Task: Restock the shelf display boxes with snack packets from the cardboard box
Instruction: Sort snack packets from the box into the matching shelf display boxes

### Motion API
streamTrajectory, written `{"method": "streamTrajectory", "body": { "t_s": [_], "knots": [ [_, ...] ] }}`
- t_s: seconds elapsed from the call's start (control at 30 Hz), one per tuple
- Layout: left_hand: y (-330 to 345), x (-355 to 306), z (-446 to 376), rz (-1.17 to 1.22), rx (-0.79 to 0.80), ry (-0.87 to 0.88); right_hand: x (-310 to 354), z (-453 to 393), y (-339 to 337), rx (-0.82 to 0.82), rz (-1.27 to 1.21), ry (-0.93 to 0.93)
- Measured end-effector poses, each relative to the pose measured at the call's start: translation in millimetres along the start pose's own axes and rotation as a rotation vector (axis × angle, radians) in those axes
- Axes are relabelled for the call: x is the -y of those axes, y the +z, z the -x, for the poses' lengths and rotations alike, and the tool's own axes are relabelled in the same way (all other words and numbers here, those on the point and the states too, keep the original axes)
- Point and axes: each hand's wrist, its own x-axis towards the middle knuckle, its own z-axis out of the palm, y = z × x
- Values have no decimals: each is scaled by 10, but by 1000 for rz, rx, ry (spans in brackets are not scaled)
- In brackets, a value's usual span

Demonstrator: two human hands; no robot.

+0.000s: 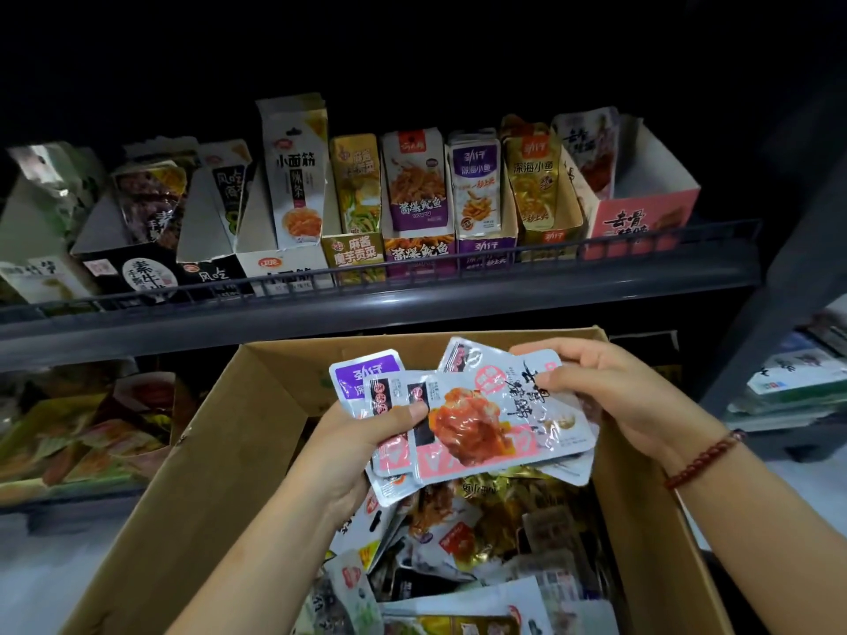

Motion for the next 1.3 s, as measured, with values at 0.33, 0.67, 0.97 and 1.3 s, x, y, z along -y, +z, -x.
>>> {"method": "streamTrajectory", "body": {
  "t_s": [0.33,0.67,0.97,1.3],
  "knots": [
    [28,16,19,42,-147,-22,-55,-39,106,-169,-247,31],
    [84,21,29,128,-128,13,-154,-108,145,-363,-102,-119],
    [51,-21,44,114,-14,0,-198,-143,130,-287,-85,-78],
    [146,45,94,-31,2,70,-192,-157,164,-75,98,-33]
  ]
}}
